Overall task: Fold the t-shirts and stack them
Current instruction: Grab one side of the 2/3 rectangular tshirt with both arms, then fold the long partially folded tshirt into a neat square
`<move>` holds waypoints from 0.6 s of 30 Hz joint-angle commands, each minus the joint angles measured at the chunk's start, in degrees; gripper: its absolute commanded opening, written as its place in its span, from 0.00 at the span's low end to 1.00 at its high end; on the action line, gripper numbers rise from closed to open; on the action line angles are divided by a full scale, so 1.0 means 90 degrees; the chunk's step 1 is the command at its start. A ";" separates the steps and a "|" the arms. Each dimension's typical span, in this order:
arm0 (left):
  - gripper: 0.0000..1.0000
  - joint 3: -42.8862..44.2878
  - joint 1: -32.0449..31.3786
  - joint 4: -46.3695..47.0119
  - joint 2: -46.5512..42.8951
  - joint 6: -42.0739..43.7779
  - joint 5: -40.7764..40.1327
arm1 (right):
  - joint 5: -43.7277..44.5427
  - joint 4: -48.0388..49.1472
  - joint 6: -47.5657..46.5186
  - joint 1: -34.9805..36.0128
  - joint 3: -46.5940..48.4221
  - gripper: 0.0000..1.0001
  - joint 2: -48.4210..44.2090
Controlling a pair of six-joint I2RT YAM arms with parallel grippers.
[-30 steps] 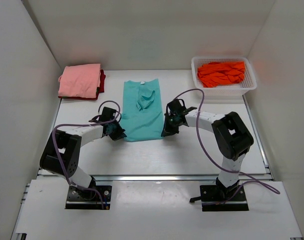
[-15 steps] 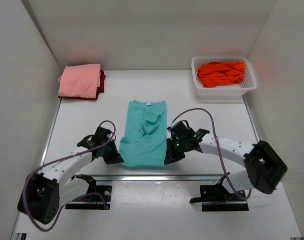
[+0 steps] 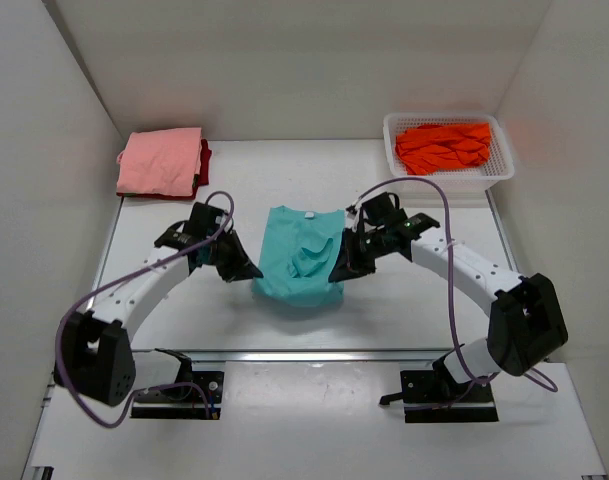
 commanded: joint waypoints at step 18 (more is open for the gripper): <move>0.56 0.7208 0.1132 0.0818 0.6554 -0.0667 0.1138 | 0.0756 0.0225 -0.0189 -0.2323 0.5218 0.14 0.4374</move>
